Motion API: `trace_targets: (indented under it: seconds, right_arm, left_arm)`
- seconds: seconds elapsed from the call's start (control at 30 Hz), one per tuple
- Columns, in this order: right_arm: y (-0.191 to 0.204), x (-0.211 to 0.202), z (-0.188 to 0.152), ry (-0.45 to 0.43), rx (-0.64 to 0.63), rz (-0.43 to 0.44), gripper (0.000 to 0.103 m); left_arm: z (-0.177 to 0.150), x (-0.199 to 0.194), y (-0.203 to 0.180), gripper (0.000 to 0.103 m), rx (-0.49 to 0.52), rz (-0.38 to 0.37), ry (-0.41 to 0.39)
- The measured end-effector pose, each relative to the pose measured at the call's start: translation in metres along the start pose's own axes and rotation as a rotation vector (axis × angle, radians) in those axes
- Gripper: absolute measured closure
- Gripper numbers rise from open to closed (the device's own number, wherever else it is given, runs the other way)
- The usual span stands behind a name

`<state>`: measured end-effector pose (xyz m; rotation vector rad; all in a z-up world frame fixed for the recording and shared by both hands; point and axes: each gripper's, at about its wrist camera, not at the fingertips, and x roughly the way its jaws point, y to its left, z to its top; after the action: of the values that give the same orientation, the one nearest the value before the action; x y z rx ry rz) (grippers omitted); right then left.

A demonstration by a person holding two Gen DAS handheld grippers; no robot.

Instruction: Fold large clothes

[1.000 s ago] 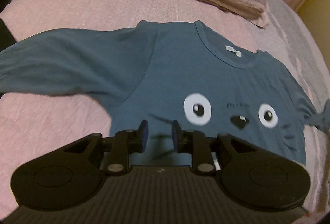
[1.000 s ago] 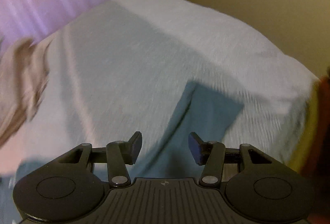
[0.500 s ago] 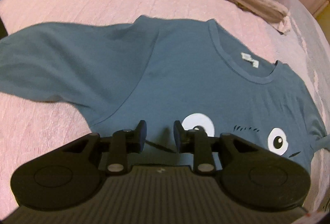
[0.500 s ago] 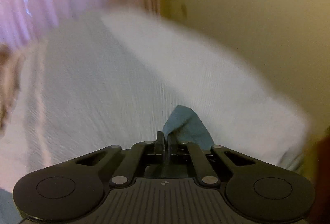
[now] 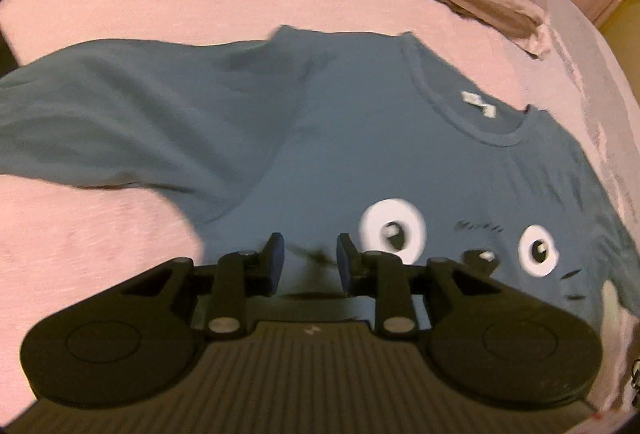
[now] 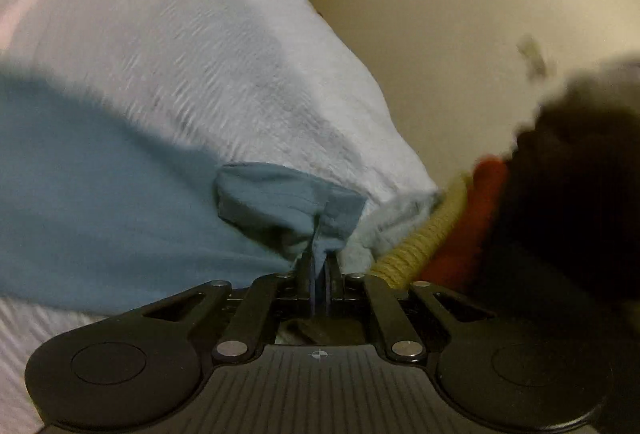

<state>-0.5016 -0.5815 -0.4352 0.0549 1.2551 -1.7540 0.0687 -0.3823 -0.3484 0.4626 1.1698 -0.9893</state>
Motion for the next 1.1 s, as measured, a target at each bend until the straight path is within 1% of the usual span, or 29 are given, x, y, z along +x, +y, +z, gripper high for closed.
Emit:
trace_targets:
  seconds: [0.03, 0.07, 0.1, 0.13, 0.17, 0.23, 0.27, 0.3, 0.33, 0.4, 0.43, 0.47, 0.5, 0.53, 0.57, 0.6, 0.63, 0.67, 0.7, 0.73, 0.77, 0.8, 0.83, 0.87, 0.93, 0.97, 1.0, 1.07, 1.1]
  right_arm:
    - [0.002, 0.000, 0.002, 0.019, -0.035, 0.005, 0.100]
    - [0.001, 0.000, 0.005, 0.045, -0.075, 0.007, 0.100]
    - [-0.003, -0.003, 0.008, 0.065, -0.106, 0.006, 0.098]
    - [-0.011, -0.011, 0.013, 0.093, -0.105, 0.014, 0.094]
    - [-0.021, -0.021, 0.016, 0.097, -0.076, 0.024, 0.091]
    - [-0.041, -0.055, 0.022, 0.059, -0.006, 0.061, 0.077]
    - [-0.047, -0.073, 0.022, 0.036, 0.014, 0.065, 0.065]
    - [-0.050, -0.088, 0.023, 0.015, 0.021, 0.063, 0.032]
    - [-0.053, -0.101, 0.022, -0.011, 0.022, 0.067, 0.015]
    - [-0.044, -0.124, 0.018, -0.050, 0.017, 0.080, 0.015]
    - [-0.039, -0.131, 0.016, -0.088, 0.029, 0.115, 0.016]
    - [-0.033, -0.129, 0.019, -0.122, 0.049, 0.189, 0.016]
    - [-0.030, -0.126, 0.018, -0.146, 0.088, 0.316, 0.023]
    - [-0.028, -0.117, 0.018, -0.147, 0.141, 0.444, 0.034]
    - [-0.026, -0.104, 0.018, -0.122, 0.187, 0.561, 0.040]
    - [-0.025, -0.085, 0.018, -0.076, 0.233, 0.633, 0.052]
    - [-0.027, -0.062, 0.019, 0.008, 0.297, 0.632, 0.058]
    - [-0.033, -0.043, 0.020, 0.069, 0.357, 0.608, 0.058]
    - [-0.044, -0.029, 0.016, 0.103, 0.430, 0.561, 0.058]
    - [-0.055, -0.017, 0.014, 0.129, 0.480, 0.450, 0.058]
    - [-0.064, -0.011, 0.016, 0.165, 0.488, 0.316, 0.058]
    - [-0.072, -0.013, 0.018, 0.165, 0.494, 0.252, 0.075]
    - [-0.079, -0.019, 0.022, 0.152, 0.506, 0.220, 0.076]
    - [-0.082, -0.028, 0.026, 0.135, 0.514, 0.219, 0.076]
    - [-0.084, -0.049, 0.033, 0.092, 0.513, 0.305, 0.072]
    - [-0.083, -0.061, 0.033, 0.067, 0.506, 0.319, 0.071]
    - [-0.077, -0.072, 0.037, 0.049, 0.493, 0.325, 0.067]
    - [-0.067, -0.095, 0.041, 0.042, 0.481, 0.356, 0.062]
    - [-0.062, -0.102, 0.038, 0.046, 0.483, 0.382, 0.060]
  left_arm:
    - [-0.004, -0.005, 0.010, 0.078, -0.012, 0.015, -0.003]
    - [-0.007, -0.009, 0.020, 0.077, -0.034, 0.025, -0.005]
    - [-0.010, -0.013, 0.030, 0.076, -0.057, 0.033, -0.005]
    - [-0.014, -0.018, 0.040, 0.076, -0.083, 0.044, -0.006]
    - [-0.019, -0.024, 0.051, 0.076, -0.108, 0.058, -0.011]
    - [-0.027, -0.032, 0.066, 0.075, -0.140, 0.070, -0.017]
    - [-0.031, -0.036, 0.072, 0.075, -0.152, 0.075, -0.018]
    - [-0.036, -0.039, 0.078, 0.075, -0.161, 0.079, -0.017]
    - [-0.041, -0.041, 0.083, 0.075, -0.169, 0.079, -0.013]
    - [-0.048, -0.042, 0.089, 0.075, -0.176, 0.077, -0.005]
    - [-0.051, -0.042, 0.091, 0.075, -0.181, 0.075, -0.007]
    - [-0.052, -0.041, 0.093, 0.075, -0.187, 0.070, -0.010]
    - [-0.053, -0.040, 0.095, 0.075, -0.196, 0.064, -0.015]
    - [-0.052, -0.039, 0.097, 0.075, -0.201, 0.061, -0.018]
    - [-0.052, -0.038, 0.099, 0.075, -0.198, 0.055, -0.023]
    - [-0.051, -0.036, 0.100, 0.075, -0.188, 0.051, -0.030]
    - [-0.048, -0.035, 0.102, 0.075, -0.174, 0.052, -0.037]
    - [-0.045, -0.034, 0.104, 0.075, -0.159, 0.051, -0.046]
    - [-0.041, -0.033, 0.107, 0.075, -0.147, 0.052, -0.053]
    - [-0.037, -0.032, 0.112, 0.075, -0.139, 0.057, -0.065]
    - [-0.033, -0.033, 0.117, 0.075, -0.137, 0.062, -0.082]
    - [-0.028, -0.033, 0.124, 0.075, -0.138, 0.068, -0.097]
    - [-0.023, -0.034, 0.130, 0.074, -0.141, 0.078, -0.113]
    - [-0.018, -0.035, 0.138, 0.070, -0.144, 0.098, -0.132]
    - [-0.010, -0.036, 0.152, 0.063, -0.145, 0.142, -0.165]
    - [-0.007, -0.036, 0.162, 0.059, -0.148, 0.174, -0.186]
    - [-0.004, -0.035, 0.172, 0.057, -0.156, 0.205, -0.198]
    - [0.003, -0.034, 0.196, 0.056, -0.191, 0.279, -0.220]
    - [0.005, -0.033, 0.211, 0.050, -0.221, 0.316, -0.230]
